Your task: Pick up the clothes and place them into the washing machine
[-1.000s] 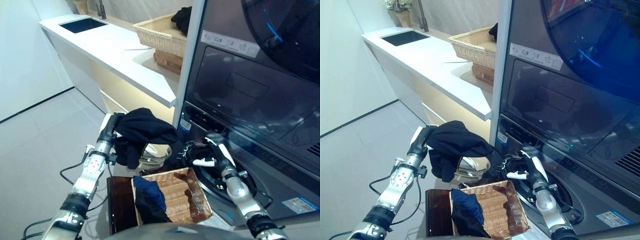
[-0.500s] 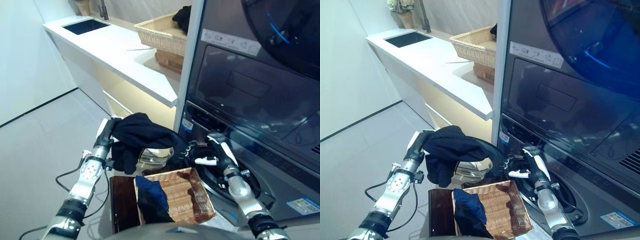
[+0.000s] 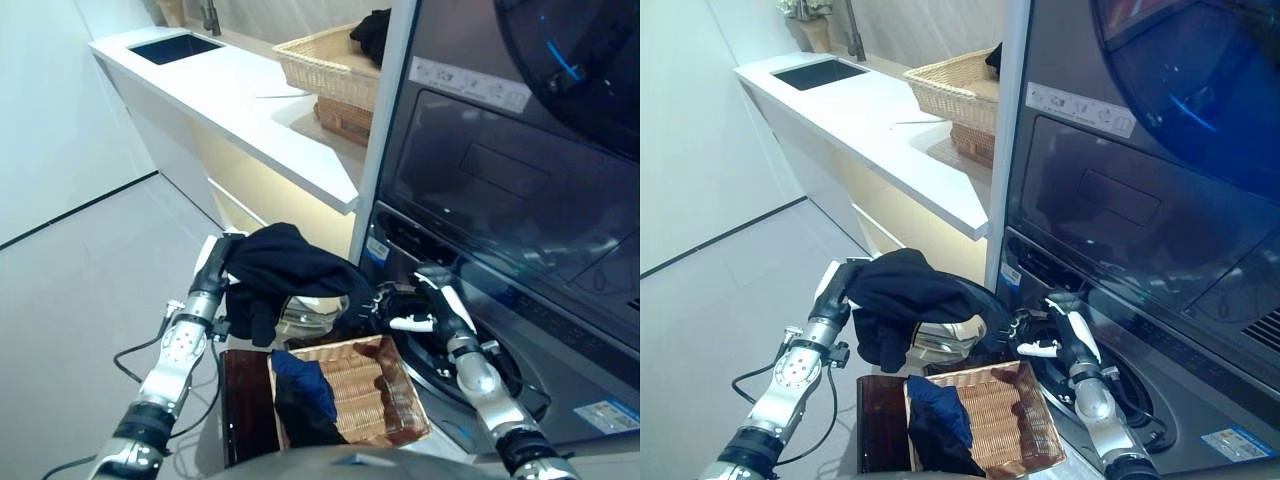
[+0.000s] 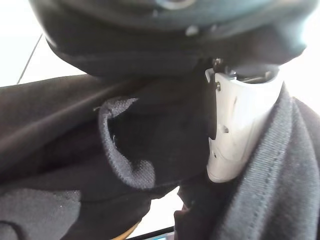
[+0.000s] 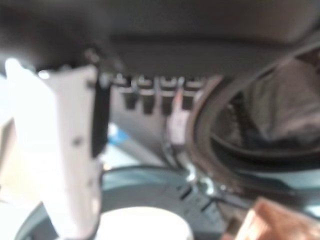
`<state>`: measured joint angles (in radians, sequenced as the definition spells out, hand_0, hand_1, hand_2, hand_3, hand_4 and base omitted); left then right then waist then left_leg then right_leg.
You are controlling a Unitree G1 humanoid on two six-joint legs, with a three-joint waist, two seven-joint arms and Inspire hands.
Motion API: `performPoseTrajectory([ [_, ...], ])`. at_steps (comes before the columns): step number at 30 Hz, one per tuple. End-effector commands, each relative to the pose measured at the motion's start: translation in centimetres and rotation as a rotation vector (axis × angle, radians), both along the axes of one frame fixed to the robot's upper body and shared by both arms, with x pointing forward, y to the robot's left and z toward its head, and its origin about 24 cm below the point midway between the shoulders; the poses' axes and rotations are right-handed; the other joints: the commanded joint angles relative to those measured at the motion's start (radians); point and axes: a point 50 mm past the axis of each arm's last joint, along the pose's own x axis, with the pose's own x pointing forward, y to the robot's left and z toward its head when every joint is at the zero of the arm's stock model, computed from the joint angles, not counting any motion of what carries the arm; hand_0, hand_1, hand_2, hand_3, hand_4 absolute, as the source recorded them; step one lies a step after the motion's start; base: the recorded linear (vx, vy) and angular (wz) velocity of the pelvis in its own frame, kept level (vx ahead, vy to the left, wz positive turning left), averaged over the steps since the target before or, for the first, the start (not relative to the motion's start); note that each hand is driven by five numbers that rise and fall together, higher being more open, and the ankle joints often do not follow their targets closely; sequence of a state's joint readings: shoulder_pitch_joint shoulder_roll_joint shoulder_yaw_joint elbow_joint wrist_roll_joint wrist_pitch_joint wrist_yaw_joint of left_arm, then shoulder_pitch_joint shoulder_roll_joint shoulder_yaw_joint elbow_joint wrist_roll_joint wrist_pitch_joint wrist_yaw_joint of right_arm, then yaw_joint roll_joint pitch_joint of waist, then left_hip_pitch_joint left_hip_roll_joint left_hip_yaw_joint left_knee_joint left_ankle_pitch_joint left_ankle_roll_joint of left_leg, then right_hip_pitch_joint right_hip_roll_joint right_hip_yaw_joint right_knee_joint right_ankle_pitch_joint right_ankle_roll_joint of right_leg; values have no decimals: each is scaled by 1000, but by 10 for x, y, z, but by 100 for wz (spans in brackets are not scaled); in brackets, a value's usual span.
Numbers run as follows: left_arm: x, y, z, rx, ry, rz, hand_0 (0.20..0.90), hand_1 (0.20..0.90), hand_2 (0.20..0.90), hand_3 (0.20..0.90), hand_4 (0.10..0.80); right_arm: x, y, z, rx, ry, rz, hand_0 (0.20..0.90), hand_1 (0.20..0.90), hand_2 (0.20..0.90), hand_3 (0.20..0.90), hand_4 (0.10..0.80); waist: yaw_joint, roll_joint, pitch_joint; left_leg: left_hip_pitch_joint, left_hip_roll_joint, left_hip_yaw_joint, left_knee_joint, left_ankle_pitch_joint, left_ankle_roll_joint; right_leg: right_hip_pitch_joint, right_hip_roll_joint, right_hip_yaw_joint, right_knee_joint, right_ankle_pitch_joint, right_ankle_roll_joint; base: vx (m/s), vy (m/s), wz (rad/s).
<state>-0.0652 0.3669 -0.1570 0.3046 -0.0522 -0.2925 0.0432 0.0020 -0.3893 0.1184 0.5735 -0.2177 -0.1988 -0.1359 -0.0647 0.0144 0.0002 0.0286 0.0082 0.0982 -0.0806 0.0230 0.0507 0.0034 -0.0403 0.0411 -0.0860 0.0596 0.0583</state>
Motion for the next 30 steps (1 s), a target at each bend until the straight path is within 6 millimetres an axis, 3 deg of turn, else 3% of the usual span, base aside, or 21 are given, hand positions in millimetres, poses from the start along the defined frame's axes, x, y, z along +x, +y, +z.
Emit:
performPoseTrajectory([
  [1, 24, 5, 79, -114, -402, 26, 200, 200, 200, 200, 300, 30, 2, 32, 3, -197, 15, 900, 900, 900, 900, 800, 23, -38, -72, 30, -10, 17, 12, -73, -55, -15, 23, -45, 39, -30, -2, 0, 0, 0],
  [17, 28, 11, 138, -244, -659, 64, 200, 200, 200, 200, 300, 31, 6, 34, 18, -193, 44, 900, 900, 900, 900, 800, 17, -31, -72, 33, -7, 21, 12, -74, -57, -12, 23, -48, 39, -31, -3, 1, -1, 0],
  [23, 29, 8, 146, -267, -690, 57, 200, 200, 200, 200, 300, 32, 9, 34, 23, -192, 56, 900, 900, 900, 900, 800, 13, -32, -69, 35, -5, 21, 11, -75, -58, -12, 24, -46, 39, -32, -4, 0, 0, 0],
  [30, 28, 7, 139, -256, -657, 44, 200, 200, 200, 200, 300, 33, 8, 41, 23, -224, 57, 900, 900, 900, 900, 800, 11, -31, -66, 38, -5, 23, 11, -77, -57, -11, 23, -45, 38, -31, -3, 0, 0, 0],
])
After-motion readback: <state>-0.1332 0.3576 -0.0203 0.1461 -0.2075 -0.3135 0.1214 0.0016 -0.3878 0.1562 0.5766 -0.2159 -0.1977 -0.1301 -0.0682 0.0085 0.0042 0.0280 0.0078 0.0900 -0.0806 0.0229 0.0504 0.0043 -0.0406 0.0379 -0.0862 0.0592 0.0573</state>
